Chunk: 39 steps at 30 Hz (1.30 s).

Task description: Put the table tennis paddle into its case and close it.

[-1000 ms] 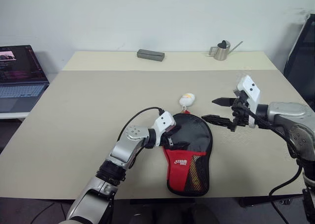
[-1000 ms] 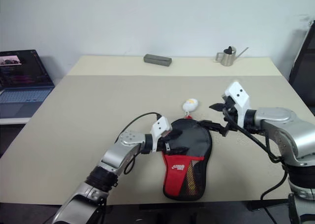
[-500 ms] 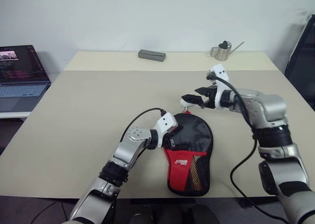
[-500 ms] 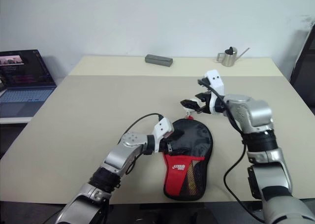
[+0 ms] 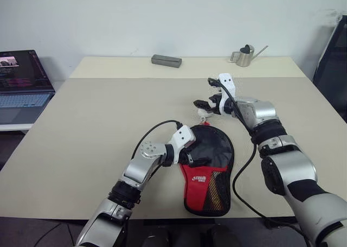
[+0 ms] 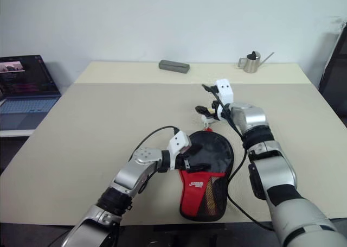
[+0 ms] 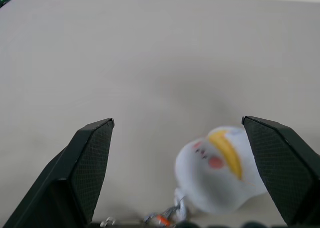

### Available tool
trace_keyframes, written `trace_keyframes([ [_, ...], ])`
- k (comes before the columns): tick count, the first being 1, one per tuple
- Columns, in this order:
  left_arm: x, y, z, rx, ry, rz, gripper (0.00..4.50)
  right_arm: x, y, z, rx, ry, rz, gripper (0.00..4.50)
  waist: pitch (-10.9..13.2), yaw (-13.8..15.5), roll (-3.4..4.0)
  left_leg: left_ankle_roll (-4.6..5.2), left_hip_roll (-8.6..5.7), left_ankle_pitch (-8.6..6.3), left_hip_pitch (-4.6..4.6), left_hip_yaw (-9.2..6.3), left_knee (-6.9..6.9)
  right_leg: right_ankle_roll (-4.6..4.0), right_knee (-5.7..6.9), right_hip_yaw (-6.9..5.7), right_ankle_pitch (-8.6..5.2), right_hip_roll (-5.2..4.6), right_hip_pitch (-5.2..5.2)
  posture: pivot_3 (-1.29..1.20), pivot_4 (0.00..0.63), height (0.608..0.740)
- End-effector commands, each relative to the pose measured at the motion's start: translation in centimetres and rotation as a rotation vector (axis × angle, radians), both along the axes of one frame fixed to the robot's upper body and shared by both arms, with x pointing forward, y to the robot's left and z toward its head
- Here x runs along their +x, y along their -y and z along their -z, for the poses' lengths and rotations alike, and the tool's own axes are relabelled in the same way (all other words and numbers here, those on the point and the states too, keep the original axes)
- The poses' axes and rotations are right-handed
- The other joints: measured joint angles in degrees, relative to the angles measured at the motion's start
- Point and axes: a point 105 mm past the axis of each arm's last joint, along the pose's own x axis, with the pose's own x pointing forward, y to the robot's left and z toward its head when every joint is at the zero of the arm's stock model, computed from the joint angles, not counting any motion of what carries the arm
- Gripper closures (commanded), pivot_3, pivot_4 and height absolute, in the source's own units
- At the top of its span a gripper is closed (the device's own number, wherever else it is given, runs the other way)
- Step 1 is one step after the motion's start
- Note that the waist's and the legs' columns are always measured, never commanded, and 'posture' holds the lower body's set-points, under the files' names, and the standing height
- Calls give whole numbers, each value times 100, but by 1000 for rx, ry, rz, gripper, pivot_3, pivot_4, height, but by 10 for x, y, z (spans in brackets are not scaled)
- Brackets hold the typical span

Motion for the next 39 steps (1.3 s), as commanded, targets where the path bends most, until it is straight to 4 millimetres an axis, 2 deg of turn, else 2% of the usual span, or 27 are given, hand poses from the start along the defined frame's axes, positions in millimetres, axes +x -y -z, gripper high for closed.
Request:
trace_keyframes([
  [1, -7, 3, 10, 18, -35, 10, 42, 9, 0, -4, -54, 72, 49, 0, 0, -6, 0, 0, 0, 0, 0, 0, 0, 0, 1, 0, 0, 0, 0, 0, 150, 740],
  [6, -8, 3, 10, 18, -36, 10, 42, 13, 1, 13, -96, 70, 122, 0, 0, -19, 1, -2, 1, 1, 1, 2, 0, 0, 2, 4, 0, 1, -1, 0, 150, 740],
  [12, -9, 3, 11, 20, -39, 5, 42, 11, -10, 30, -105, 48, 145, 0, 0, -49, 3, -2, 1, 1, 3, 2, 0, 0, 5, 4, 0, 1, 0, 0, 150, 740],
  [18, -10, 2, 14, 24, -44, -5, 42, 9, -21, 34, -90, 45, 152, 0, -1, -63, 4, -2, 1, 1, 4, 2, 0, -1, 6, 5, 0, 1, 0, 0, 150, 740],
  [22, -11, 1, 16, 27, -48, -9, 0, 9, -22, 35, -82, 47, 165, 933, -3, -77, 7, -2, 1, 1, 6, 2, 0, -1, 7, 6, 0, 1, 0, 0, 150, 740],
  [27, -13, 1, 19, 33, -57, -6, 0, 9, -22, 38, -76, 39, 172, 2787, -4, -90, 9, -1, 1, 1, 7, 3, -1, -1, 8, 6, 0, 2, 1, 0, 150, 740],
  [31, -14, 2, 23, 37, -70, -4, 0, 10, -17, 37, -75, 46, 199, 3879, -6, -90, 12, -1, 1, 1, 8, 2, 0, -1, 8, 6, 0, 1, 2, 0, 150, 740],
  [34, -15, 1, 28, 46, -84, -2, 0, 13, -10, 31, -79, 70, 222, 4345, -8, -90, 15, -1, 1, 1, 9, 2, 0, -1, 8, 6, 0, 1, 3, 0, 150, 740],
  [39, -16, 0, 32, 51, -104, 5, 0, 17, 10, 23, -109, 105, 255, 4366, -11, -85, 22, -1, 1, 1, 9, 2, 1, -1, 8, 6, 0, 1, 4, 0, 150, 740],
])
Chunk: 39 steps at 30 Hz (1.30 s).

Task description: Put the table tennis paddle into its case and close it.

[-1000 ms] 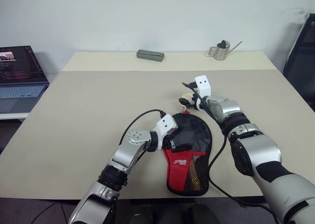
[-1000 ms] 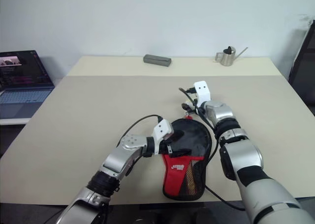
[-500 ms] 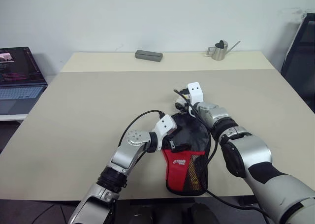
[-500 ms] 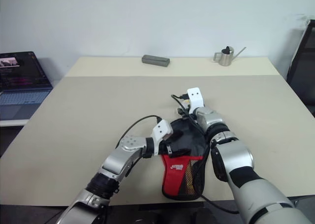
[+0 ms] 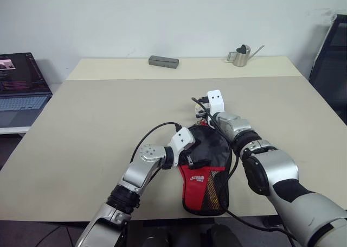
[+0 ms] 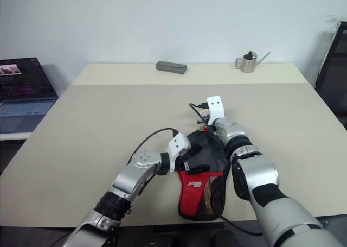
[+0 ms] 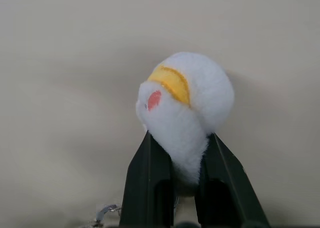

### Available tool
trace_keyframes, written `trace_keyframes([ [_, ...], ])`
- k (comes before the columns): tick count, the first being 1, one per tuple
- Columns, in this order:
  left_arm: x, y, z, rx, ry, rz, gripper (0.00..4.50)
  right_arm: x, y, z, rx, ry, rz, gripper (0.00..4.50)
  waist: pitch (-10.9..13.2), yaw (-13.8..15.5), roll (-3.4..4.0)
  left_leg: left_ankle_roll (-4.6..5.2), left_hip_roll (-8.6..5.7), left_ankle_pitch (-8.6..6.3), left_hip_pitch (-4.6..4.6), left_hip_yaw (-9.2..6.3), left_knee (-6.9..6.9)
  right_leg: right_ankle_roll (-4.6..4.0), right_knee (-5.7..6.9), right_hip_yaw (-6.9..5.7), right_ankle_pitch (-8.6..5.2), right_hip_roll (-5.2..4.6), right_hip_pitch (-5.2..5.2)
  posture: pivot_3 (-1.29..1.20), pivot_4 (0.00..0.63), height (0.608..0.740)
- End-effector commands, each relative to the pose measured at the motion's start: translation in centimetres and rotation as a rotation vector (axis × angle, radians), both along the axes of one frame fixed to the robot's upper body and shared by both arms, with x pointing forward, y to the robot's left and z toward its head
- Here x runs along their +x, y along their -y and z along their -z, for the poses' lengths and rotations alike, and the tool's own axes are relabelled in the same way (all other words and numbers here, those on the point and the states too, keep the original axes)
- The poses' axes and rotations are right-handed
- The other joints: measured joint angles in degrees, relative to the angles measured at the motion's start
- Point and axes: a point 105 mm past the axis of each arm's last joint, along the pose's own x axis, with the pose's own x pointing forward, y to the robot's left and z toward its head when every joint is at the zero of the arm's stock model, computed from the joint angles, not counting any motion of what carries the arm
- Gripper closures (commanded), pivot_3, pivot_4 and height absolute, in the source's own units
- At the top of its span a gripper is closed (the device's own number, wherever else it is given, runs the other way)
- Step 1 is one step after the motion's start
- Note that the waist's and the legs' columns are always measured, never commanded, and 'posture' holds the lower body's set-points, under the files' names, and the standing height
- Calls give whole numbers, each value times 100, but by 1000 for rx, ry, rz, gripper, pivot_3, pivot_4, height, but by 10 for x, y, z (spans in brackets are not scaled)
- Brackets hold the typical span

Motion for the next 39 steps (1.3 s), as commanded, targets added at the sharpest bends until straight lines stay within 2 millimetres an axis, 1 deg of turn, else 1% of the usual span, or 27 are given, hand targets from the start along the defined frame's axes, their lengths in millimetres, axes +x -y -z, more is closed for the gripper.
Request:
trace_keyframes([
  [1, -11, 0, 28, 47, -103, 21, 0, 10, 20, -30, -14, 102, 40, 4368, -2, 1, 3, 0, 0, 0, 0, 0, 0, 0, 0, 0, 0, 0, 1, 0, 150, 740],
  [5, -12, 0, 31, 49, -114, 26, 0, 12, 43, -33, -42, 114, 73, 4380, -9, 0, 15, 1, -1, 0, 0, 1, 0, 0, 0, 0, 0, 0, 1, 0, 150, 740],
  [11, -13, 1, 33, 47, -121, 31, 0, 10, 67, -32, -75, 118, 80, 4383, -12, 13, 21, 2, -2, 0, 1, 0, 0, 0, 0, -1, 0, -1, 5, 0, 150, 740],
  [17, -13, 1, 34, 50, -127, 33, 0, 0, 95, -27, -114, 101, 48, 4383, -13, 66, 23, 2, -2, 0, 0, -1, 3, 0, -3, -4, 0, -2, 9, 0, 150, 740],
  [22, -11, 1, 34, 52, -126, 32, 0, -25, 107, -18, -135, 52, -11, 4383, -24, 107, 40, 2, -2, -1, -1, -3, 3, 1, -5, -6, -1, -2, 10, 0, 150, 740],
  [26, -9, 2, 33, 52, -123, 34, 0, -46, 112, -21, -157, 43, -35, 4384, -34, 110, 57, 2, -1, -1, 0, -1, 3, 2, -5, -6, -1, -3, 12, 0, 150, 740],
  [28, -8, 3, 32, 52, -121, 36, 0, -60, 114, -21, -165, 27, -58, 4384, -35, 120, 60, 2, -2, -1, 0, -3, 3, 3, -5, -8, -1, -3, 15, 0, 150, 740],
  [33, -6, 6, 31, 50, -117, 40, 0, -89, 120, -18, -202, -21, -108, 4385, -36, 141, 60, 3, -3, -1, 1, -6, 5, 4, -10, -14, -2, -5, 23, 0, 150, 740],
  [36, -5, 8, 30, 49, -115, 44, 0, -106, 123, -11, -235, -66, -153, 4385, -36, 158, 60, 3, -4, -1, 2, -8, 6, 6, -18, -18, -2, -6, 30, 0, 150, 740],
  [39, -5, 10, 30, 48, -114, 52, 0, -125, 126, -2, -308, -108, -223, 4385, -36, 170, 59, 3, -3, -1, 3, -9, 6, 9, -24, -26, -4, -12, 37, 0, 150, 740],
])
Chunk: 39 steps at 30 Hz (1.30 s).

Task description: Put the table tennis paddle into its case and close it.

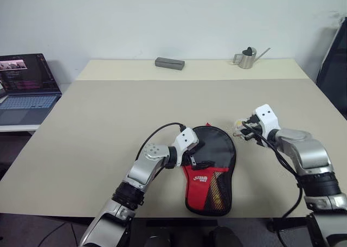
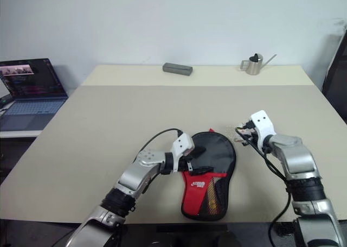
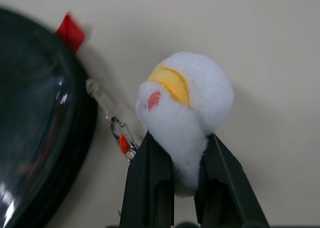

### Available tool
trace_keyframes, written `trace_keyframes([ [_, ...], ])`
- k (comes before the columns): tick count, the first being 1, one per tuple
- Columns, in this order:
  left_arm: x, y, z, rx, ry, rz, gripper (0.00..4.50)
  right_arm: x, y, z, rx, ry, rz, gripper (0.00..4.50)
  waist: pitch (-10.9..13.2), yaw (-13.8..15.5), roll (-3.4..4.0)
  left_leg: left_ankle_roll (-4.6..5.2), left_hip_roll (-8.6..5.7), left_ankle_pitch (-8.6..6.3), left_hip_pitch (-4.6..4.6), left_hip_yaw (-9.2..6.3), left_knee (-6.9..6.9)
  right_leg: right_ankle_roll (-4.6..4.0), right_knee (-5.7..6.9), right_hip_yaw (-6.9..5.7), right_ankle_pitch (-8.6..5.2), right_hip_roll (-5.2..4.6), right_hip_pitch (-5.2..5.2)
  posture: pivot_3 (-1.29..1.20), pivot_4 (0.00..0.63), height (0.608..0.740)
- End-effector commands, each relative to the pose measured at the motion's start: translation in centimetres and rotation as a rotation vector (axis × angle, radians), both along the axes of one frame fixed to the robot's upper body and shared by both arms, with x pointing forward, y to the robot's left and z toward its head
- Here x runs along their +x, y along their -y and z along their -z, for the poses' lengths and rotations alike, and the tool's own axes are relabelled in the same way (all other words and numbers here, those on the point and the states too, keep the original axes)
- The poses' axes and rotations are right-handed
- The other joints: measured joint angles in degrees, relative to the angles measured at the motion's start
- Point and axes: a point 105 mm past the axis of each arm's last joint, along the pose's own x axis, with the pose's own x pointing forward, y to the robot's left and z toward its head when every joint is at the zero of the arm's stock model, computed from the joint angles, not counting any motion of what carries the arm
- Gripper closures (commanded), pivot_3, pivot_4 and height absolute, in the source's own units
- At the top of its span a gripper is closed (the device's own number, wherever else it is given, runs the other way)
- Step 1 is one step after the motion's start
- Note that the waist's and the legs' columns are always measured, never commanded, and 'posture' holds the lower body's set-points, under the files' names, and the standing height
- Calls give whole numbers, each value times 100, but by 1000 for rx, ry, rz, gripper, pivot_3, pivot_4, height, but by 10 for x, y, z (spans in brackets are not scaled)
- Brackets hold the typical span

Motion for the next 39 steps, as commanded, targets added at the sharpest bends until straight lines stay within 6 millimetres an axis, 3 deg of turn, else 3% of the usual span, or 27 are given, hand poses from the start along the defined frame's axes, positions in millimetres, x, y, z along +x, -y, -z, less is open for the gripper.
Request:
trace_keyframes([
  [1, -6, -1, 24, 56, -81, -1, 0, -15, 0, -4, -62, 1, -75, 4385, 0, 7, 0, 0, 0, 0, 1, 0, 0, 3, -4, -3, -2, 0, 4, 0, 150, 740],
  [17, -5, 10, 22, 52, -75, 35, 0, -88, 0, 8, -193, -165, -352, 4404, 0, 129, -5, 11, -5, -7, 1, -7, -5, 51, -85, -38, -8, -14, 54, 0, 150, 740],
  [27, -6, 21, 18, 42, -69, 68, 0, -104, -3, 9, -237, -184, -432, 4404, 3, 154, -9, 12, -8, -9, -3, -6, -5, 56, -96, -43, -8, -18, 57, 0, 150, 740],
  [33, -8, 27, 17, 37, -67, 84, 0, -127, -6, 13, -274, -234, -556, 4405, 3, 227, -10, 18, -12, -12, -7, -6, -5, 61, -103, -46, -11, -23, 59, 0, 150, 740],
  [39, -9, 30, 16, 35, -67, 93, 0, -136, -5, 13, -323, -231, -626, 4421, 3, 267, -11, 23, -21, -17, -12, -5, -5, 67, -112, -49, -14, -34, 60, 0, 150, 740],
])
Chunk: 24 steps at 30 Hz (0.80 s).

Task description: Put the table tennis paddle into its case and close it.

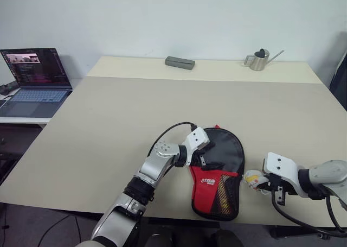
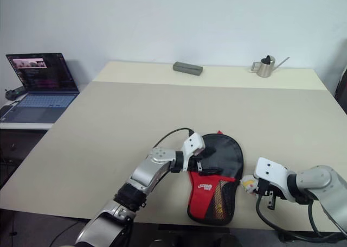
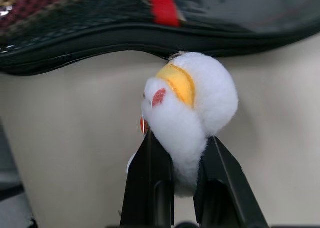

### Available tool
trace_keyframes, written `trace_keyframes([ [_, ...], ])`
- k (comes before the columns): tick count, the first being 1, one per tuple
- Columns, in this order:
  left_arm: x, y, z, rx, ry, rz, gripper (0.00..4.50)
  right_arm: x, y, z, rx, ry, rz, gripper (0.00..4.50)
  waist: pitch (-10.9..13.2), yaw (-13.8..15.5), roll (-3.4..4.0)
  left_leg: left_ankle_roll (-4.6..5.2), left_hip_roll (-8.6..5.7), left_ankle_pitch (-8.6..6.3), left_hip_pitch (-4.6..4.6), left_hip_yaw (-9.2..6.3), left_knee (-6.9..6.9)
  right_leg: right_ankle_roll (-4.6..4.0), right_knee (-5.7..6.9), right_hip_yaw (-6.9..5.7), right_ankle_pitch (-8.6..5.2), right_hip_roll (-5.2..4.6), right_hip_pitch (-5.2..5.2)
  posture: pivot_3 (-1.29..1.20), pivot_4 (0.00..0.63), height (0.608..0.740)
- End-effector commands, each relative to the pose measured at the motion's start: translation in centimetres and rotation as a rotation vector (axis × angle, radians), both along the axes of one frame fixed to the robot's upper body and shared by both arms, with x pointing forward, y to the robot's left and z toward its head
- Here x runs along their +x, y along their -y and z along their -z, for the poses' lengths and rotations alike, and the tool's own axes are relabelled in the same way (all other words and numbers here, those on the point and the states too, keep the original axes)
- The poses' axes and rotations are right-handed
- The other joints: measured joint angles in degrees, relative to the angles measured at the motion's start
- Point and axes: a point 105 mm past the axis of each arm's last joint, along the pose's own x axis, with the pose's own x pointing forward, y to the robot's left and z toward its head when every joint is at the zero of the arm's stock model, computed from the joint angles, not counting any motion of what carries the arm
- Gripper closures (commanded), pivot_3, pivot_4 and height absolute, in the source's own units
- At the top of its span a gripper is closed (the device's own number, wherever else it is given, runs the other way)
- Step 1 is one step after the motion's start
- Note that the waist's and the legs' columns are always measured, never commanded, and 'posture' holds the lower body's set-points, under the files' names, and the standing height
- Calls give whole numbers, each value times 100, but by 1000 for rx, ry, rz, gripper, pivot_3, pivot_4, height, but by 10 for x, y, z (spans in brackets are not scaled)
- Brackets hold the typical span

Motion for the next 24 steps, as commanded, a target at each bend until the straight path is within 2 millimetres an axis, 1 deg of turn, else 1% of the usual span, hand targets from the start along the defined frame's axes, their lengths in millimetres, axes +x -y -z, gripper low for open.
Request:
trace_keyframes([
  [1, -7, 2, 20, 50, -62, 15, 0, -13, -6, -2, -27, -19, -103, 4421, -1, 8, 1, 0, -2, 0, -1, -1, 0, 0, -2, -2, 0, -2, 0, 0, 150, 740],
  [5, -8, 4, 19, 49, -63, 21, 0, -29, -15, 0, -38, -45, -223, 4422, -2, 10, 3, 9, -9, -6, -4, -4, 0, 1, -17, -8, 1, -10, 8, 0, 150, 740],
  [7, -8, 6, 19, 47, -63, 23, 0, -40, -19, 1, -39, -75, -293, 4428, -2, 11, 3, 14, -9, -10, -5, -8, 0, 1, -34, -16, 3, -11, 17, 0, 150, 740],
  [10, -8, 7, 18, 45, -62, 24, 0, -53, -23, 3, -38, -111, -365, 4431, -1, 13, 1, 10, -14, -13, -15, -12, 1, -2, -52, -24, 7, -16, 21, 0, 150, 740],
  [15, -8, 9, 17, 43, -62, 28, 0, -66, -26, 4, -40, -135, -441, 4436, 0, -1, -2, 9, -16, -17, -14, -8, 6, -1, -53, -16, 7, -19, 21, 0, 150, 740],
  [24, -8, 14, 16, 33, -64, 29, 0, -83, -49, 4, -5, -143, -553, 4436, -2, 4, -3, 9, -15, -17, -14, -6, 7, 0, -52, -18, 7, -18, 22, 0, 150, 740],
])
